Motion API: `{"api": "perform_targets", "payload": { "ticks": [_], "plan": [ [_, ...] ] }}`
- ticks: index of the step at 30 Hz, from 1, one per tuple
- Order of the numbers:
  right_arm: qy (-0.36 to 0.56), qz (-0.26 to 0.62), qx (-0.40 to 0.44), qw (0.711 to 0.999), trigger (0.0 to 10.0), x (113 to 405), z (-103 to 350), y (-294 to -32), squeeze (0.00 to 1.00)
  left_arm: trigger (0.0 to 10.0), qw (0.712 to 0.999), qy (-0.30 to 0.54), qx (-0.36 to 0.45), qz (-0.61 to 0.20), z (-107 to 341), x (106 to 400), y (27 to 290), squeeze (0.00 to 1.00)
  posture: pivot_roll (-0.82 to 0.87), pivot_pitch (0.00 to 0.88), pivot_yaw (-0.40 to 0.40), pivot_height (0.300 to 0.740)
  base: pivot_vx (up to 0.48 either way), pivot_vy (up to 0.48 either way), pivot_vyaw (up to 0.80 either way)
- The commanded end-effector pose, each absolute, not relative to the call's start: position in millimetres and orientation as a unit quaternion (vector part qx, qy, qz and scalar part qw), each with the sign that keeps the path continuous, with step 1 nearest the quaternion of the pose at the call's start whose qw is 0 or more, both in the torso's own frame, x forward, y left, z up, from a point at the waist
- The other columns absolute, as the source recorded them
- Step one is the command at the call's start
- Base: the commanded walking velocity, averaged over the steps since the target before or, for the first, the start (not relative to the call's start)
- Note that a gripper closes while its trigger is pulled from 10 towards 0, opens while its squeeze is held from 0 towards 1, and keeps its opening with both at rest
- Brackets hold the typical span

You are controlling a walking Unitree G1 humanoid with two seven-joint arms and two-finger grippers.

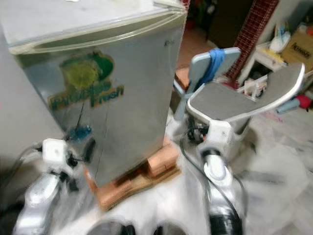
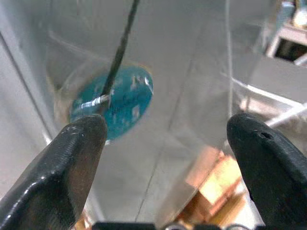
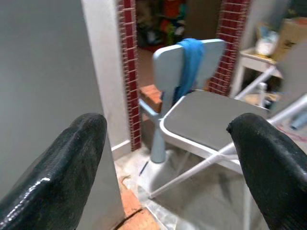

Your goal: Restocking fridge

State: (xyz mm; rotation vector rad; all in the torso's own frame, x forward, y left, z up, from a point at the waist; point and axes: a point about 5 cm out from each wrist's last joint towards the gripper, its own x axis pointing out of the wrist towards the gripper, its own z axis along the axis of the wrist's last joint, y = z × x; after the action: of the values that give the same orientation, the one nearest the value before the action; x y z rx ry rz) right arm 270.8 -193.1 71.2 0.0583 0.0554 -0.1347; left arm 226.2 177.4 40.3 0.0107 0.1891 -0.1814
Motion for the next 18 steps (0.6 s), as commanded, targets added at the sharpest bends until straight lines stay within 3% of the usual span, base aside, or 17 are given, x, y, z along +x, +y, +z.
{"api": "perform_targets", "payload": {
  "ticks": [1,18],
  "plan": [
    [0.022,-0.062,0.03,0.997,10.0,273,74,-189,0.0,10.0,0.992,0.083,0.019,-0.088,47,229,183,0.0,0.06,0.0,-0.03,0.74,0.0,0.48,0.0],
    [0.034,-0.067,0.024,0.997,10.0,276,69,-190,0.0,10.0,0.991,0.095,0.036,-0.092,43,220,189,0.0,0.08,0.0,-0.038,0.74,0.0,0.48,0.0]
  ]
}}
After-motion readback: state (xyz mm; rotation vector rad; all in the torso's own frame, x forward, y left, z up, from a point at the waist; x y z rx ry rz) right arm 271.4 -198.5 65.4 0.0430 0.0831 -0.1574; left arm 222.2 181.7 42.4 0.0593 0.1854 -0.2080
